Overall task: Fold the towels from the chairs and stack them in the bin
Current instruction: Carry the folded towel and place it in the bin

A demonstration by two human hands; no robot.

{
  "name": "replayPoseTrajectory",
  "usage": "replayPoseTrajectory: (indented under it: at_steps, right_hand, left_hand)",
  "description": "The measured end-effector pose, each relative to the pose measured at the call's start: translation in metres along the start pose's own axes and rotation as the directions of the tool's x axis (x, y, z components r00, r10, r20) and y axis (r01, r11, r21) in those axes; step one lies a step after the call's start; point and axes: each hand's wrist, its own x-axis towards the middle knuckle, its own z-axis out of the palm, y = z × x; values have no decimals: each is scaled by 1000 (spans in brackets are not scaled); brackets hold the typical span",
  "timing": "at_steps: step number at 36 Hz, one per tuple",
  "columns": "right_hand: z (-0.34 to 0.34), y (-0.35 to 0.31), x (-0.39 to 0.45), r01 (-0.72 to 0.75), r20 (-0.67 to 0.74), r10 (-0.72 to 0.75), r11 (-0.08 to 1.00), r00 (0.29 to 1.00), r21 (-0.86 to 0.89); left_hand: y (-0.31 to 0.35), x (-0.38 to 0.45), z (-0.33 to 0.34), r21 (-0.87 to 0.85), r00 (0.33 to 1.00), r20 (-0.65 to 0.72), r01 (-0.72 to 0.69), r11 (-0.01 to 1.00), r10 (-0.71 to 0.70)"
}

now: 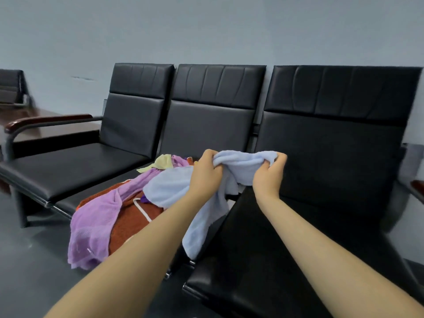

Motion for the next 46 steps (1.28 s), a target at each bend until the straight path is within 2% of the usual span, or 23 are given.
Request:
replayPoseTrajectory:
  at_steps: [2,4,6,9,13,16,20,22,24,25,26,27,29,31,33,38,43,46]
  right_hand:
    - [-21,-3,3,23,-3,-24,998,1000,-51]
    - [-42,0,6,70,-7,-73,978,997,-198]
    - [-63,5,10,92,-17,-106,922,994,-375]
    - [-102,11,16,84,-55,-129,859,990,-505]
    - [-146,21,22,21,-62,-76,787,995,-616]
    - [-168,36,19,-14,-7,13,722,1000,-691]
    - [-179,57,9,-112,46,264,551,963,-827]
    - [-180,68,5,-86,62,339,407,939,-909]
    - [-180,76,1,-13,96,391,266,915,-964]
    - [-180,78,-1,29,121,420,219,899,-975]
    - [-178,82,-3,64,144,460,185,876,-981]
    - [-176,86,-5,94,167,485,170,859,-981]
    - [-173,93,-8,130,203,498,178,843,-975]
    - [-169,99,-11,140,221,501,195,837,-971]
    - [-167,106,-12,132,233,517,225,824,-965]
    - [-167,124,-15,161,263,611,217,747,-963]
    - [-164,130,-11,163,266,628,217,732,-962]
    - [-165,129,-8,116,259,632,259,730,-959]
  left_hand:
    - [13,-4,20,-23,999,53,-3,1000,5]
    - [26,-9,38,2,996,86,-13,1000,13]
    - [36,-15,53,36,993,109,-43,998,39]
    - [54,-27,79,68,980,175,-108,992,94]
    - [68,-43,111,71,949,295,-137,988,110]
    - [66,-53,133,161,905,424,-123,979,44]
    - [47,-66,146,222,812,577,-55,973,-86]
    - [38,-71,145,286,720,672,-38,957,-172]
    - [26,-76,143,441,597,742,-92,893,-305]
    - [21,-77,143,536,559,742,-161,829,-372]
    - [14,-79,144,614,549,720,-218,759,-425]
    - [9,-81,144,662,572,686,-234,712,-449]
    - [0,-81,145,707,639,607,-164,688,-472]
    - [-8,-82,146,734,670,568,-149,663,-479]
    - [-19,-81,147,764,657,551,-147,629,-515]
    - [-27,-87,145,728,561,622,-157,667,-547]
    - [-44,-85,147,688,584,636,-132,714,-505]
    - [-43,-84,147,611,613,631,-14,792,-476]
